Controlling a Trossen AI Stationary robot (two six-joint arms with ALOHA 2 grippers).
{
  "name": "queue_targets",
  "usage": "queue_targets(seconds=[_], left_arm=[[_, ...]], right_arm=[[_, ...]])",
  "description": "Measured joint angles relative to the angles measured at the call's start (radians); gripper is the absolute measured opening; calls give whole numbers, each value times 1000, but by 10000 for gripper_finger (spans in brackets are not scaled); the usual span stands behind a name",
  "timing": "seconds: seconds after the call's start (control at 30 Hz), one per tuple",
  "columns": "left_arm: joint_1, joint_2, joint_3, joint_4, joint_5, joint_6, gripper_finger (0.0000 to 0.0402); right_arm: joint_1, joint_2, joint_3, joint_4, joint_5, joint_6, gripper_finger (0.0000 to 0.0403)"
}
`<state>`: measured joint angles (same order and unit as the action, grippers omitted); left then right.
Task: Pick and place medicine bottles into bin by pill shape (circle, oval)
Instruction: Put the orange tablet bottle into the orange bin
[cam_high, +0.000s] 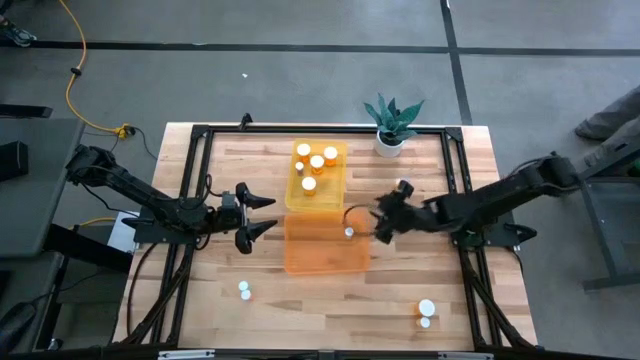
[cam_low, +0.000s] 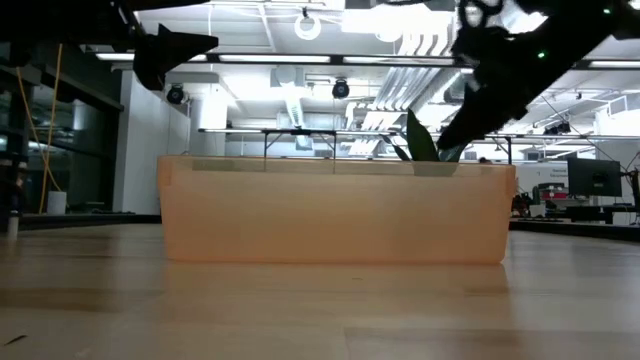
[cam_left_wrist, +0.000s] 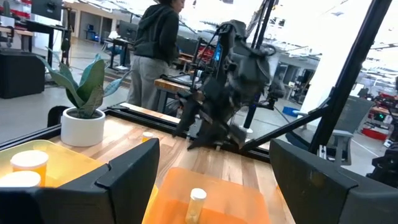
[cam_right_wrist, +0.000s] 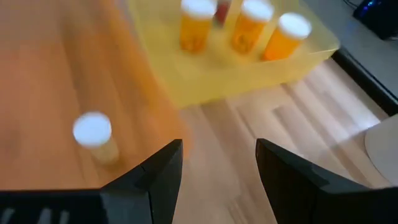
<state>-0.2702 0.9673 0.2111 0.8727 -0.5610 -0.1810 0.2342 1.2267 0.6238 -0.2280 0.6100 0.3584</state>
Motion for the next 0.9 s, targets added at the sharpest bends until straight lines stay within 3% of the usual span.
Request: queue_targets(seconds=[0.17,0.33,0.57,0.9], left_arm=[[0,0,0,7,0,0,291],[0,0,0,7,-1,0,291],[0,0,0,7,-4,0,291],[0,0,0,7,-4,0,291]], right_arm=[[-3,-239,-139,169,56,15,197],[-4,-340,-223,126,280,222,197],[-20,-225,-246,-25,407,556,197],[-154,-43,-246,-14,383,657,197]])
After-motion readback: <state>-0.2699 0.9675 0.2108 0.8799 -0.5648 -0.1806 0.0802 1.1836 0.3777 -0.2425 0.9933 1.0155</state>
